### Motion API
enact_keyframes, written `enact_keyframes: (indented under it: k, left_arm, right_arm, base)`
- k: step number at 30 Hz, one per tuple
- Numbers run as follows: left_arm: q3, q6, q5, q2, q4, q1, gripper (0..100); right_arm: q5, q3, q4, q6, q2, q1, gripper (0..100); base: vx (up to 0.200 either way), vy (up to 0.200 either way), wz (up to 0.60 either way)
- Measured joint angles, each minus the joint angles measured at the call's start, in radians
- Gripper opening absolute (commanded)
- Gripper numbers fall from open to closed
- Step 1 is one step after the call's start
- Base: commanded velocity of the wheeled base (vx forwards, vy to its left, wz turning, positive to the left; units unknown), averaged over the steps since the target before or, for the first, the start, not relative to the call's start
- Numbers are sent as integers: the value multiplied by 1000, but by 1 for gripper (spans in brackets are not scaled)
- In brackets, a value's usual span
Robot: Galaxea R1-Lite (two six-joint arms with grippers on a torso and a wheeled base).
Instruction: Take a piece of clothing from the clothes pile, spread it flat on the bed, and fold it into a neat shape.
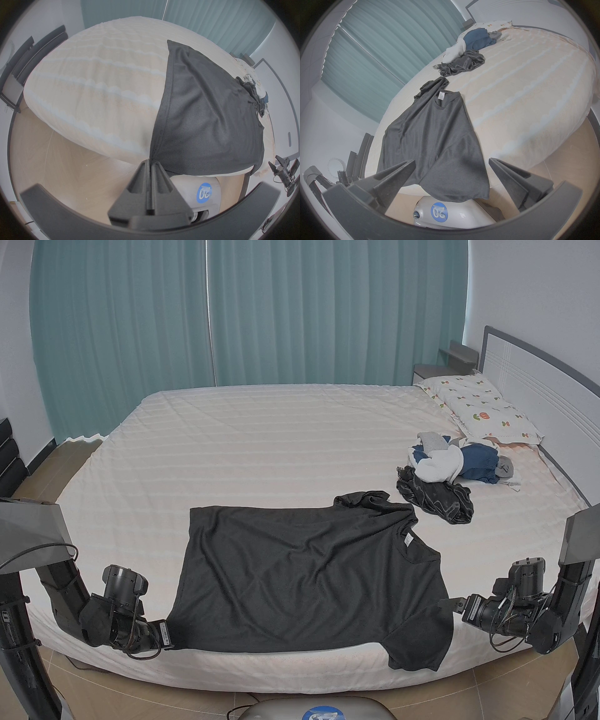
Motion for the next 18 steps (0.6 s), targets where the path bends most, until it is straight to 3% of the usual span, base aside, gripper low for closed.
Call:
enact_keyframes:
  k: [9, 18]
  left_arm:
    - [-3, 26, 7, -1, 52, 16, 0]
    - [-19, 27, 6, 1, 58, 21, 0]
  right_arm:
    - [-1, 3, 0, -29, 49, -25, 100]
    - [48, -24, -10, -34, 94, -29, 100]
  base:
    - [0, 0, 0]
    - [0, 0, 0]
